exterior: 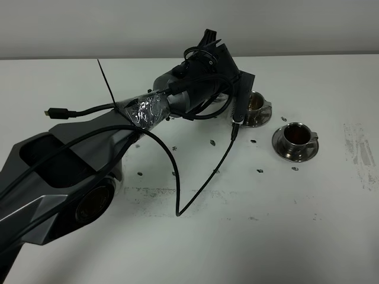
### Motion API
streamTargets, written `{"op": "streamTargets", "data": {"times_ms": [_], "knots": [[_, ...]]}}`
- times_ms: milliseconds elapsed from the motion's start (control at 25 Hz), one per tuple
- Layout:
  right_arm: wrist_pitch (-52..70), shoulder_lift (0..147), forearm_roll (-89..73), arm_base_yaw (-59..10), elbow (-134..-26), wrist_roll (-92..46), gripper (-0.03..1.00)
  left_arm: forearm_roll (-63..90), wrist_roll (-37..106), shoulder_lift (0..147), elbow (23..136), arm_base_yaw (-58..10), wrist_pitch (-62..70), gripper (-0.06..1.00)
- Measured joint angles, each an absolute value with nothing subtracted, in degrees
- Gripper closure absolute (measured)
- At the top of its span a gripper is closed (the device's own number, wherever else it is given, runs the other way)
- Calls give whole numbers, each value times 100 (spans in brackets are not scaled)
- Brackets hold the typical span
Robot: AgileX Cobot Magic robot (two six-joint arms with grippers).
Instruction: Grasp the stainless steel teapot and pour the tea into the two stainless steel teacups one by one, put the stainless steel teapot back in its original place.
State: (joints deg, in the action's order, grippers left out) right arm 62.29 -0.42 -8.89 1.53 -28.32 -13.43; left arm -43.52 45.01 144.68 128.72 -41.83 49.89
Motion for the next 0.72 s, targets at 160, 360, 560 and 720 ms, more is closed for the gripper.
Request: {"op": "streamTargets", "data": {"times_ms": [160, 360, 560, 720], "knots": [[6229, -42, -889, 153, -2832, -1343, 55, -4619, 4366, 14465, 12872, -4242, 4976, 76], [6229, -42, -889, 153, -2832, -1343, 55, -4824, 4337, 14465, 12872, -4256, 4977, 76], [6229, -42, -889, 153, -2832, -1343, 55, -5009, 4323, 14465, 12872, -4257, 4971, 76], [6229, -42, -889, 153, -2832, -1343, 55, -5068, 4318, 14465, 12872, -4287, 4971, 76]]}}
